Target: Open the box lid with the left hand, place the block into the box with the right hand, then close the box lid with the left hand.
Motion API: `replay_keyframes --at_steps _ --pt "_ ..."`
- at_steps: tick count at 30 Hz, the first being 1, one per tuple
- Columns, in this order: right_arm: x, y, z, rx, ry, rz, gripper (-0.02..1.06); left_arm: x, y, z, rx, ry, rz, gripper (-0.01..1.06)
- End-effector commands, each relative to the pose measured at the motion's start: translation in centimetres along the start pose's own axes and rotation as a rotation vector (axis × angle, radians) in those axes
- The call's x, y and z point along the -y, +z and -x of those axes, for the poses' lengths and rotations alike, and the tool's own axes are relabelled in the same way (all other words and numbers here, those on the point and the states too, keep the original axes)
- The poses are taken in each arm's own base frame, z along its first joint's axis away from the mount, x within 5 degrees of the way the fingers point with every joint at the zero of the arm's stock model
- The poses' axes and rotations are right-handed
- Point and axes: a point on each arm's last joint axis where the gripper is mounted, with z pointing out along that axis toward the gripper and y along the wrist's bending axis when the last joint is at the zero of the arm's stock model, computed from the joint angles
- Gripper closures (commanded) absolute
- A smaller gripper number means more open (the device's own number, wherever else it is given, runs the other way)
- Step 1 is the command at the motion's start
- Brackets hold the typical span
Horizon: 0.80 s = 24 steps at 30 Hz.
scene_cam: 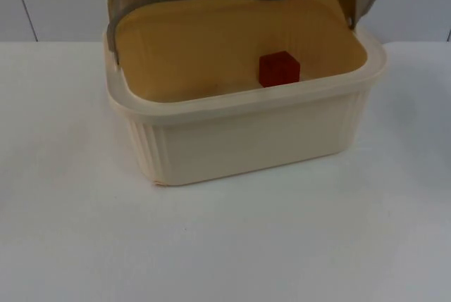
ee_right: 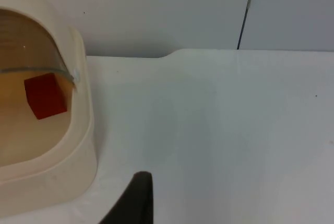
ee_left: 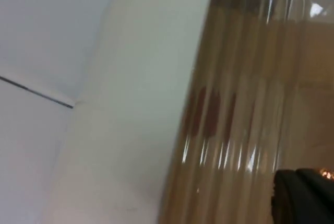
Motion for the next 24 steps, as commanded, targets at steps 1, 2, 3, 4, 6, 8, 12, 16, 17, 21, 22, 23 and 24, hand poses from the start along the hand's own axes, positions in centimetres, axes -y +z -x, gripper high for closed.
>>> replay_keyframes --at_steps 1,2,3,4,6,8,12,16,17,21,22,23,24 --pt "0.0 -0.2 0.1 0.01 -0.002 0.001 0.0 0.7 -0.3 -0.3 0.008 -0.029 -0.011 1.05" --pt "0.0 -0.2 0.1 0.01 -0.002 0.001 0.0 1.0 0.1 -0.9 0.003 -0.031 -0.011 1.05" --pt "0.0 -0.2 0.1 0.01 0.0 0.001 0.0 1.4 0.4 -1.7 0.0 -0.032 -0.006 1.05" --pt "-0.1 -0.2 0.2 0.012 0.0 0.001 0.0 1.9 0.6 -2.4 -0.003 -0.033 -0.004 1.05" --pt "-0.1 -0.2 0.2 0.012 0.0 0.001 0.0 2.3 0.6 -2.8 0.005 -0.029 0.002 1.05" --pt "-0.1 -0.2 0.2 0.012 0.0 0.001 0.0 3.1 0.4 -3.6 0.012 -0.004 0.013 1.05" --pt "-0.1 -0.2 0.2 0.017 0.0 0.002 0.0 4.1 -0.2 -3.9 0.048 0.01 0.029 1.05" --pt "-0.1 -0.2 0.2 0.018 0.003 0.002 0.0 5.0 -0.1 -4.7 0.038 0.009 0.014 1.05" --pt "-0.1 -0.2 0.2 0.018 0.008 0.002 0.0 5.5 0.1 -4.9 0.036 0.008 0.006 1.05" --pt "0.0 -0.9 0.4 0.044 0.01 0.003 0.0 7.2 0.3 -5.6 0.051 0.01 -0.003 1.05" --pt "0.0 -0.9 0.4 0.044 0.01 0.003 0.0 7.2 0.3 -5.6 0.051 0.01 -0.003 1.05" --pt "0.0 -1.2 0.4 0.051 0.01 0.003 0.0 7.5 0.3 -5.7 0.063 -0.002 -0.002 1.05" --pt "0.0 -1.5 0.4 0.06 0.011 0.003 0.0 7.8 0.4 -6.0 0.078 -0.03 -0.001 1.05"
